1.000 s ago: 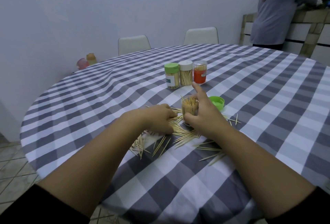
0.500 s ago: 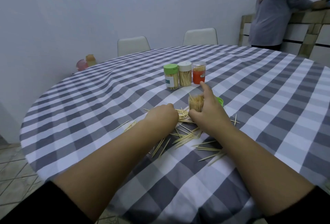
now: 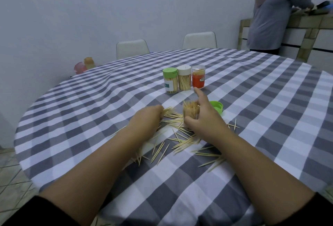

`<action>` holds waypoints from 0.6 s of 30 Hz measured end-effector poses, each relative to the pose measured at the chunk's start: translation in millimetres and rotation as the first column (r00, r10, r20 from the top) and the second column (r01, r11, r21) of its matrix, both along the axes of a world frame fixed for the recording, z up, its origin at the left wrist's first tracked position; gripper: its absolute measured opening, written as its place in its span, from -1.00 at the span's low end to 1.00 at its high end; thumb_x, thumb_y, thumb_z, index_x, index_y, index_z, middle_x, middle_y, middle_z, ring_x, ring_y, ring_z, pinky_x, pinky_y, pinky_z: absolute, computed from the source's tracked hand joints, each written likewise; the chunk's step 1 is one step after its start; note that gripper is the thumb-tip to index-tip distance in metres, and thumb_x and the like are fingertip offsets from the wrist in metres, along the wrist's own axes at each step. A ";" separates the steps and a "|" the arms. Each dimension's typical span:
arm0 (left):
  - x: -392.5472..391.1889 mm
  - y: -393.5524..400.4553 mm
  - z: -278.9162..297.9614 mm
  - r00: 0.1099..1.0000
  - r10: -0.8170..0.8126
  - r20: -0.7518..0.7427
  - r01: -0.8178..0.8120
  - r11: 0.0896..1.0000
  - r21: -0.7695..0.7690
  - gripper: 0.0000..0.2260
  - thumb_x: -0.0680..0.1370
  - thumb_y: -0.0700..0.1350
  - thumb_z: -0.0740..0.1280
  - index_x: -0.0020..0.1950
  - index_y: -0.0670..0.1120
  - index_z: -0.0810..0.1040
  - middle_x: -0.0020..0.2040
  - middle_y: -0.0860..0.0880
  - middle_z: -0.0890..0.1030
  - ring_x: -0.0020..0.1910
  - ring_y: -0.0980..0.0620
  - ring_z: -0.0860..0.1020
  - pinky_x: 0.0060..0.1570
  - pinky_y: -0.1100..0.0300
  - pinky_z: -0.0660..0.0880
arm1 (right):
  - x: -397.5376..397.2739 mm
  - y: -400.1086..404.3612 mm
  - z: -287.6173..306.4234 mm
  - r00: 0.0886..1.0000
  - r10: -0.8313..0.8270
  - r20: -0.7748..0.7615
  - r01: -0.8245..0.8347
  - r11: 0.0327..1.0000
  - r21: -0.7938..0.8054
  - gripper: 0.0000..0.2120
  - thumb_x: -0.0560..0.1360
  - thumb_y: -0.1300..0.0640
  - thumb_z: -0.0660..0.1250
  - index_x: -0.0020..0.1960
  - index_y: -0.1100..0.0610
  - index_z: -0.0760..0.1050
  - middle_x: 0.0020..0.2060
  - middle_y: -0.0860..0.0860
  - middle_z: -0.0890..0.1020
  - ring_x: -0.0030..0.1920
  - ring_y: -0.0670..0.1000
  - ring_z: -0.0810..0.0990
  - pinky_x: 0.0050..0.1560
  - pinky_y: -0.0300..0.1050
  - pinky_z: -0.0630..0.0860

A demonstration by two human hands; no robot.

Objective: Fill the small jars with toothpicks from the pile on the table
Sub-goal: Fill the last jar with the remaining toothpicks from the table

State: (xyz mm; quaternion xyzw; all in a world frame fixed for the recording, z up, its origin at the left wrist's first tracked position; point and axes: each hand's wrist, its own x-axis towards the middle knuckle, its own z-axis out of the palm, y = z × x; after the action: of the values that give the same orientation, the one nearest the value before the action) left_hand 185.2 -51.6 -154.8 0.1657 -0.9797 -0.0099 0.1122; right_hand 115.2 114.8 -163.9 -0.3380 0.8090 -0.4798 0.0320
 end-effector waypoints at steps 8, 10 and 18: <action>-6.7 -6.9 19.2 0.901 0.157 -0.404 0.195 0.685 0.702 -0.85 0.62 -0.16 0.22 -0.09 0.00 0.55 -0.08 -0.03 0.66 -0.01 -0.05 0.60 0.08 0.02 0.52 | 3.8 0.8 2.1 0.997 0.069 -0.026 -0.069 0.998 0.012 -0.22 0.46 0.07 0.33 0.49 -0.21 -0.06 0.04 -0.03 0.50 -0.21 -0.12 0.49 -0.09 -0.09 0.52; -7.9 -0.1 29.3 0.868 0.204 -0.452 0.324 0.457 0.828 -0.85 0.62 -0.19 0.21 -0.07 -0.02 0.53 -0.10 -0.03 0.65 -0.02 -0.02 0.62 0.05 0.11 0.55 | 3.1 1.8 3.7 0.998 0.049 -0.029 -0.049 0.999 0.000 -0.21 0.45 0.07 0.35 0.49 -0.21 -0.06 0.01 -0.04 0.50 -0.18 -0.07 0.53 -0.09 -0.06 0.54; -12.4 36.0 38.8 0.877 0.139 -0.460 0.427 0.212 0.879 -0.85 0.61 -0.14 0.22 -0.06 -0.03 0.57 -0.11 0.08 0.67 -0.04 0.15 0.58 0.14 0.15 0.40 | -0.1 2.1 2.7 0.998 0.056 -0.016 -0.056 0.998 0.009 -0.12 0.37 0.04 0.40 0.48 -0.23 -0.10 0.22 0.01 0.42 0.02 0.04 0.56 0.06 0.07 0.55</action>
State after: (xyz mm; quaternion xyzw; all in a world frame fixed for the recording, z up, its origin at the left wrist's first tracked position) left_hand 172.8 -15.6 -116.0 0.0959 -0.7135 -0.6636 0.2035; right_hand 115.1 116.9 -161.2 -0.3642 0.8016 -0.4724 0.0401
